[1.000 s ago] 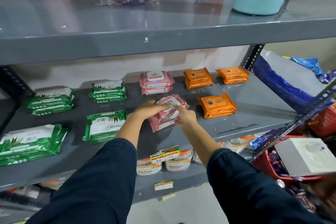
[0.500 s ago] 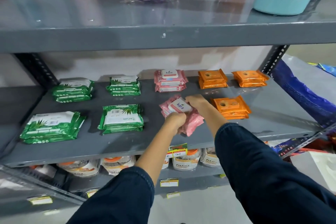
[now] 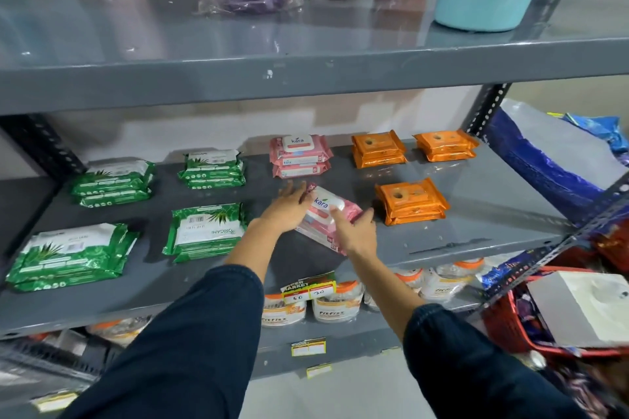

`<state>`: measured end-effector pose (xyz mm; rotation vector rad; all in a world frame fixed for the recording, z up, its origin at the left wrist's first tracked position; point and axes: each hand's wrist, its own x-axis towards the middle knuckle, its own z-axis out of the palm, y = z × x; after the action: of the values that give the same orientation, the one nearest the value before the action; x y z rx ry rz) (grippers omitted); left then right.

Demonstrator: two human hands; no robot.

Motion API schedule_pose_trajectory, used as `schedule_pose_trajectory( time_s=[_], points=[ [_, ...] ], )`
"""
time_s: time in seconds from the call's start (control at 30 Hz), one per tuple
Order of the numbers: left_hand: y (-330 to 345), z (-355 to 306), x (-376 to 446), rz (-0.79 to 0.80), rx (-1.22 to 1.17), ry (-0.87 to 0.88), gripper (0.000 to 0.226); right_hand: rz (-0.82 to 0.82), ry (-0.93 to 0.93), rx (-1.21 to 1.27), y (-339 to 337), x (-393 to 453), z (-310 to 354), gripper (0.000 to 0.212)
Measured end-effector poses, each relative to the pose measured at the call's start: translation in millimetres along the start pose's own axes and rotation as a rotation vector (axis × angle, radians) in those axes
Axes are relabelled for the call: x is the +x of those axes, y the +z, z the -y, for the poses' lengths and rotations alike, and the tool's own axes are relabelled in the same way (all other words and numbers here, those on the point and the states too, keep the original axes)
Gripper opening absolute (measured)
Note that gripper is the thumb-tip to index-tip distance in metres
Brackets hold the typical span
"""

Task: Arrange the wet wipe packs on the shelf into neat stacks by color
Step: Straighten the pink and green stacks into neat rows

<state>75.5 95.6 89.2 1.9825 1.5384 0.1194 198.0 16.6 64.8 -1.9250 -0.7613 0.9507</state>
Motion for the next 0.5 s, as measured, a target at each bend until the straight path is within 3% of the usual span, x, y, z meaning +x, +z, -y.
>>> schedule_pose_trajectory(
  time_s=[0.1,0.23,0.5],
  points=[
    [7,2,-3,-0.035,-0.161,-0.008,0.049,-0.024,0.042,0.154,12,-4,-3,0.093],
    [12,4,-7,-0.109,-0.339,-0.061,0.047,0.006,0.022,0.179,7,-1,5,0.080],
    [27,-6,-16,-0.345,-0.396,-0.256,0.053,0.220,0.005,0.075,-13,29,27,0.049]
  ],
)
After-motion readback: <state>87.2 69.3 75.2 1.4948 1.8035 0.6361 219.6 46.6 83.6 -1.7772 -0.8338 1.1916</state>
